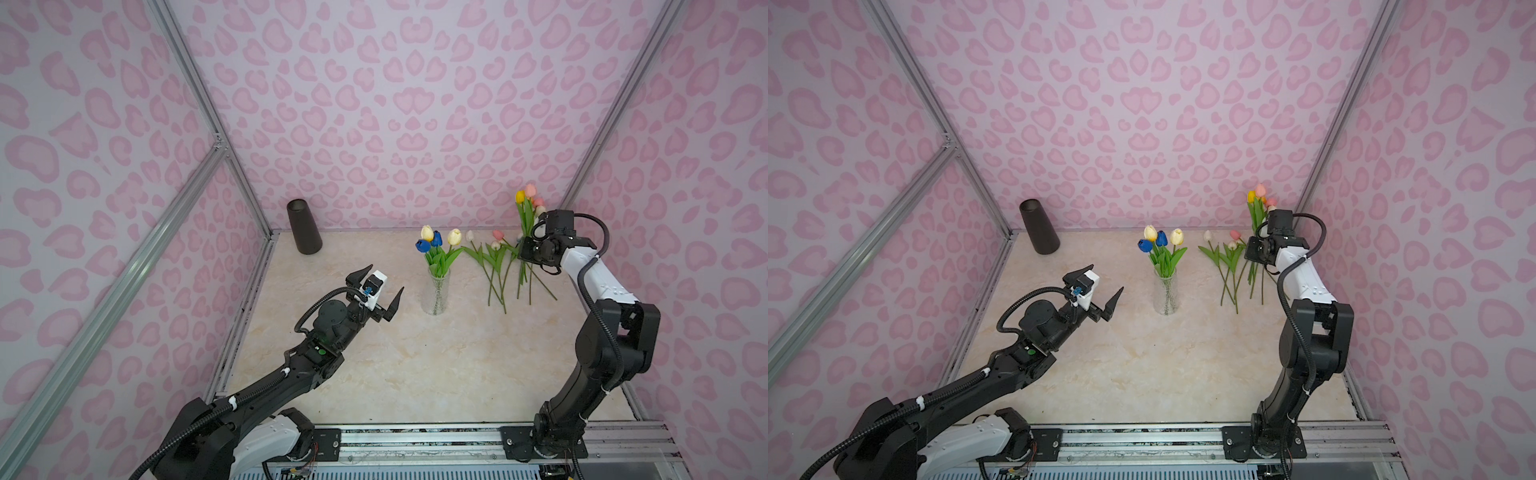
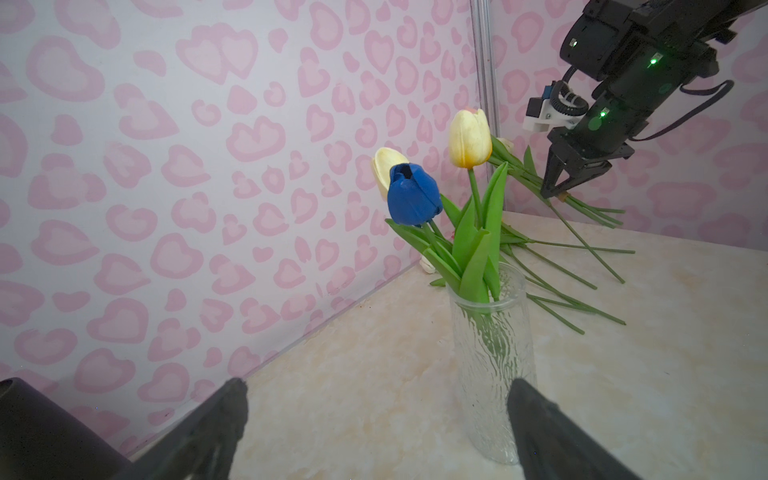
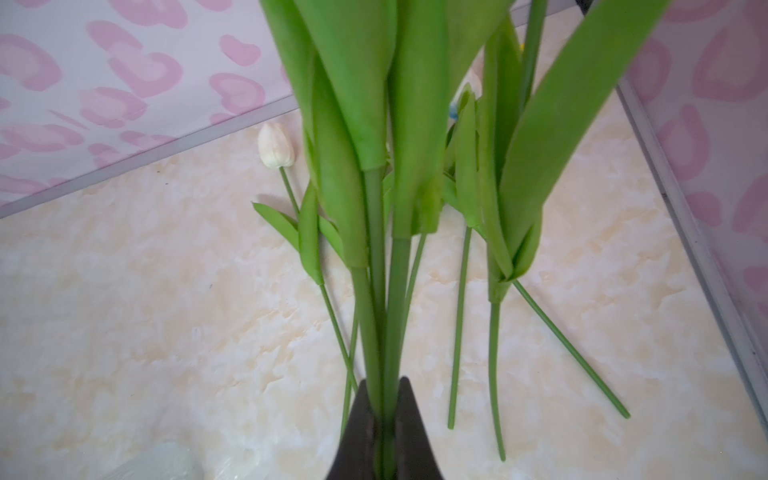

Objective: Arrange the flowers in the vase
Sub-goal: 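Lift the tulip bundle upright with the right gripper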

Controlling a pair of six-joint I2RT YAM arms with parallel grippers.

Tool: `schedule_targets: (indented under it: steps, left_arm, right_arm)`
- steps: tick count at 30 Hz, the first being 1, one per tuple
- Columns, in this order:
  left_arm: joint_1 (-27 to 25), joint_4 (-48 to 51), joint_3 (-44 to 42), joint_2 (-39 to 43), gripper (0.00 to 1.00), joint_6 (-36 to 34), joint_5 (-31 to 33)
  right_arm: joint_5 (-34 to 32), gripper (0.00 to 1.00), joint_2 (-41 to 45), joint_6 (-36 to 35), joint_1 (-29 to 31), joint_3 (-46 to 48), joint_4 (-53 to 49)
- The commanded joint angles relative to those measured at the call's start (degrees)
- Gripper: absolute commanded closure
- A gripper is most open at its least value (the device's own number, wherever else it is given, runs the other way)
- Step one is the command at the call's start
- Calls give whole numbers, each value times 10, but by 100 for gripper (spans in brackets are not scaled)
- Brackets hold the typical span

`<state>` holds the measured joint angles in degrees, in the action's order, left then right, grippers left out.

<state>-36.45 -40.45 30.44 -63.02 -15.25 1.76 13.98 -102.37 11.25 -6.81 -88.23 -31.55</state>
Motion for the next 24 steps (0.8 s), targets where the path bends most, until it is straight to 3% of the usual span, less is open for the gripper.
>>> schedule_targets:
  steps: [1, 4, 11, 15, 17, 19, 21, 24]
  left_arm:
    - [0, -17, 0, 4, 2, 2, 1]
    - [0, -17, 1, 5, 2, 4, -4]
    - [0, -11, -2, 13, 2, 5, -2]
    - [1, -10, -2, 14, 2, 2, -4]
    - [0, -10, 0, 12, 2, 2, -2]
    - [0, -15, 1, 9, 2, 2, -2]
    - [0, -14, 6, 6, 2, 2, -3]
    - [0, -17, 11, 4, 2, 3, -5]
  right_arm:
    - [76, 100, 11, -23, -1, 2, 16]
    - [179, 100, 6, 27, -20, 3, 45]
    - [300, 100, 14, 122, -39, 13, 128]
    - [412, 100, 28, 280, -67, 83, 321]
    - [400, 100, 36, 277, -70, 81, 315]
    - [338, 100, 52, 187, -61, 53, 215]
    - [305, 100, 75, 144, -48, 47, 183]
    - [280, 100, 129, 132, -23, 82, 241]
